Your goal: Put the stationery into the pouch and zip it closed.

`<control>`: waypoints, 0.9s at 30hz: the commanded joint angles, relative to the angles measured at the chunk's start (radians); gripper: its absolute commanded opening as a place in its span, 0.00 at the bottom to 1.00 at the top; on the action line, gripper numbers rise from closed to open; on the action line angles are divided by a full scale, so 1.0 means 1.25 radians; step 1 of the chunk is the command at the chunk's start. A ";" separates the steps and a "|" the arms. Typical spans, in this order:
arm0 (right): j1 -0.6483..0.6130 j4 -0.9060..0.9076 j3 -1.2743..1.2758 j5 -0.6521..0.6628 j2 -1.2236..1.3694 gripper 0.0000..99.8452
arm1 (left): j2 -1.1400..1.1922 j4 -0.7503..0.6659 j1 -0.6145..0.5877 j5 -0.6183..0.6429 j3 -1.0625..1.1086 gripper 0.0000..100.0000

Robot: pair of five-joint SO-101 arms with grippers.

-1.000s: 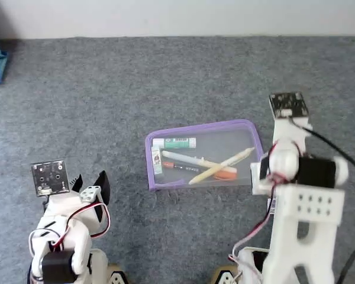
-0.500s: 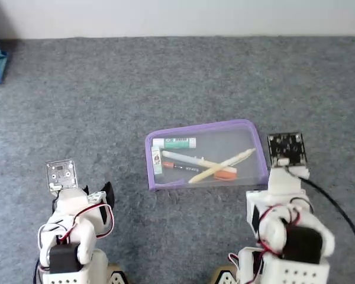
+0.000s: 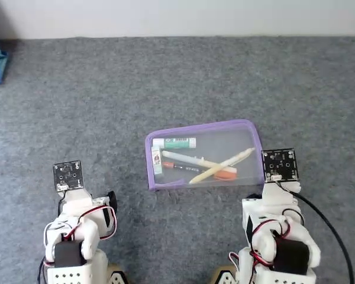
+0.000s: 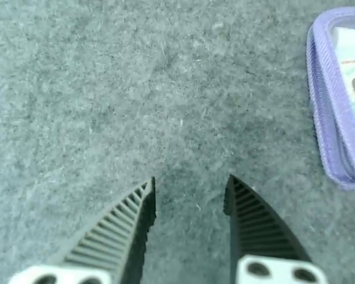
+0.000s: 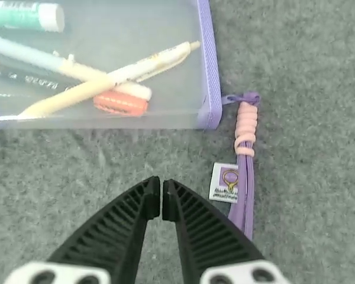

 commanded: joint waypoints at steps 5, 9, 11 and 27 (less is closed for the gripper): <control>0.007 -0.053 0.082 -0.001 -0.082 0.01 | -0.010 -0.033 0.001 0.004 -0.001 0.19; 0.006 -0.055 0.093 -0.001 -0.123 0.01 | -0.010 -0.028 0.001 0.004 -0.001 0.19; 0.006 -0.053 0.095 -0.001 -0.132 0.01 | -0.010 -0.028 0.001 0.004 -0.001 0.19; 0.002 -0.071 0.120 -0.001 -0.136 0.01 | -0.010 -0.027 0.001 -0.096 -0.001 0.19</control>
